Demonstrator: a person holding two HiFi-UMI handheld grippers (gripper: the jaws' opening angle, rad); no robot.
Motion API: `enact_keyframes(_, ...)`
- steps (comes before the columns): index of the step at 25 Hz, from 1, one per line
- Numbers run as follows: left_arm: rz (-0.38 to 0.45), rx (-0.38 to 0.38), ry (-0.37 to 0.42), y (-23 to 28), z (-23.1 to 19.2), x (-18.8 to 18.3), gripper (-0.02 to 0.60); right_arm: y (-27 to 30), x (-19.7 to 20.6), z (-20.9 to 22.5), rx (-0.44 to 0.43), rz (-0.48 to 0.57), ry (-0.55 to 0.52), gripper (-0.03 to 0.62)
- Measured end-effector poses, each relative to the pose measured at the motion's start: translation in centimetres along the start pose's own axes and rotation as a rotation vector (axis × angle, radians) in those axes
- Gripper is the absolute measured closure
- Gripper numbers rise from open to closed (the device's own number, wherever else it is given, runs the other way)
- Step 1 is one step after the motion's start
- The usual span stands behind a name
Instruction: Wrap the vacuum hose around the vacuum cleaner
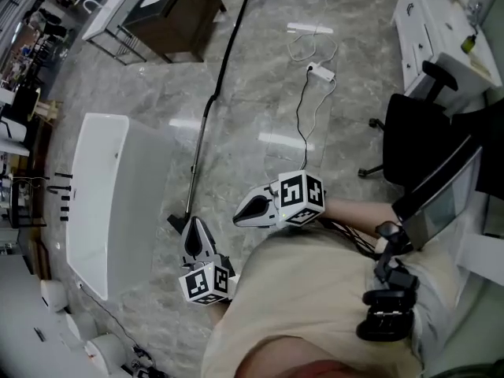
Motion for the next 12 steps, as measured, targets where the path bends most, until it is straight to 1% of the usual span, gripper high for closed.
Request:
enact_keyframes(2,-0.01,0.0,0.028,0.7,1.9,-0.3,0.575,-1.6,-0.1,0.4,-0.001,-0.064,-0.064,0.591)
enact_keyframes(3,-0.014,0.004,0.047,1.3,2.7,-0.6,0.575,-2.5,-0.3,0.8,0.006,-0.079,-0.085,0.591)
enact_keyframes(4,-0.017,0.013,0.067,1.9,3.5,-0.9,0.575,-3.5,-0.4,1.2,0.014,-0.079,-0.095,0.591)
enact_keyframes(6,-0.023,0.032,0.104,3.0,4.5,-1.3,0.575,-4.7,-0.9,2.0,0.021,-0.047,-0.093,0.591)
enact_keyframes(9,-0.027,0.017,0.145,3.8,2.6,-1.7,0.575,-3.3,-2.4,3.5,0.012,0.029,-0.057,0.591)
enact_keyframes(12,-0.03,-0.002,0.139,4.6,-0.2,-1.2,0.575,-0.7,-2.9,5.1,0.011,0.097,0.016,0.591)
Point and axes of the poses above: the fingertips, and each gripper's own axes: y forward along the fingers, z to its right, x out of its underside, the point moved 10 cm from there along -y, backward along the fingers, and after that the axes turned 15 degrees about -x, right-handed, at the moved point
